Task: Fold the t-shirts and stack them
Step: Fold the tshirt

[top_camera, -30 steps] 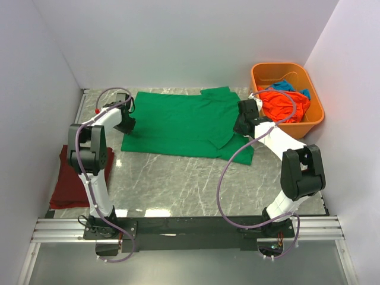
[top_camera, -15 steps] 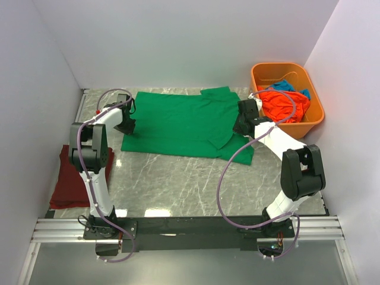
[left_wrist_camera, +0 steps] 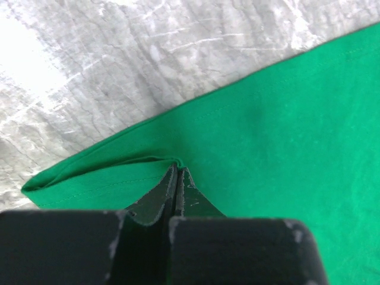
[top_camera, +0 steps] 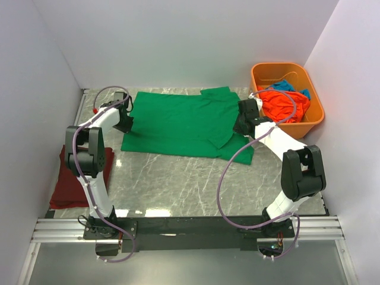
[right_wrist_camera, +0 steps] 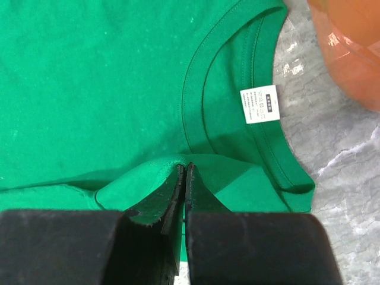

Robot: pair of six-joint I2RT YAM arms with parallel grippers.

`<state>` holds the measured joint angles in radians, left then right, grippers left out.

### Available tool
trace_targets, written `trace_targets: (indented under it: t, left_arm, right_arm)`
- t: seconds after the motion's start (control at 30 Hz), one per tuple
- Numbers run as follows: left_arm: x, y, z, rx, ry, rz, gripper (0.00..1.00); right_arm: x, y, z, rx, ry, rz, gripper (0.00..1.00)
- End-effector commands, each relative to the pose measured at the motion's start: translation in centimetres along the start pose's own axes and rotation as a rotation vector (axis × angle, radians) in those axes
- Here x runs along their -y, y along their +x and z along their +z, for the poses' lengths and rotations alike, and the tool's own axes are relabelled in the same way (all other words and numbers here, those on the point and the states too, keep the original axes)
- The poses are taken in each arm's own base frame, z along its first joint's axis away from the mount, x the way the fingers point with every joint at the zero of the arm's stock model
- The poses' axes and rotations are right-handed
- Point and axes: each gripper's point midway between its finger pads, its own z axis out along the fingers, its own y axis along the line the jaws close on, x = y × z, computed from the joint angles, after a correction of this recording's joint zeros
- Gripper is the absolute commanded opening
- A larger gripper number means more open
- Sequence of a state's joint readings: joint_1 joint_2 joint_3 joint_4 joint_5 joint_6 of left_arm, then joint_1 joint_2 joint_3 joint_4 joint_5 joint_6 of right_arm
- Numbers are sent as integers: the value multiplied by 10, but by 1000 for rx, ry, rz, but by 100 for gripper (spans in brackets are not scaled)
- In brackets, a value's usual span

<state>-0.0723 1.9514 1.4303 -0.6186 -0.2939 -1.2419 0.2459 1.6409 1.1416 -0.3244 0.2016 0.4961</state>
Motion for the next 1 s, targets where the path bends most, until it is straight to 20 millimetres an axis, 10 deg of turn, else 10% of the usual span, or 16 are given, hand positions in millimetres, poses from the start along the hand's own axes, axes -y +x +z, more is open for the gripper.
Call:
trace_targets:
  t: [0.0, 0.97]
  left_arm:
    - [-2, -15, -13, 27, 13, -17, 1]
    - [10, -17, 2, -4, 54, -4, 1]
  right_arm:
    - [-5, -38, -18, 111, -19, 24, 0]
    - [2, -37, 7, 85, 32, 11, 0]
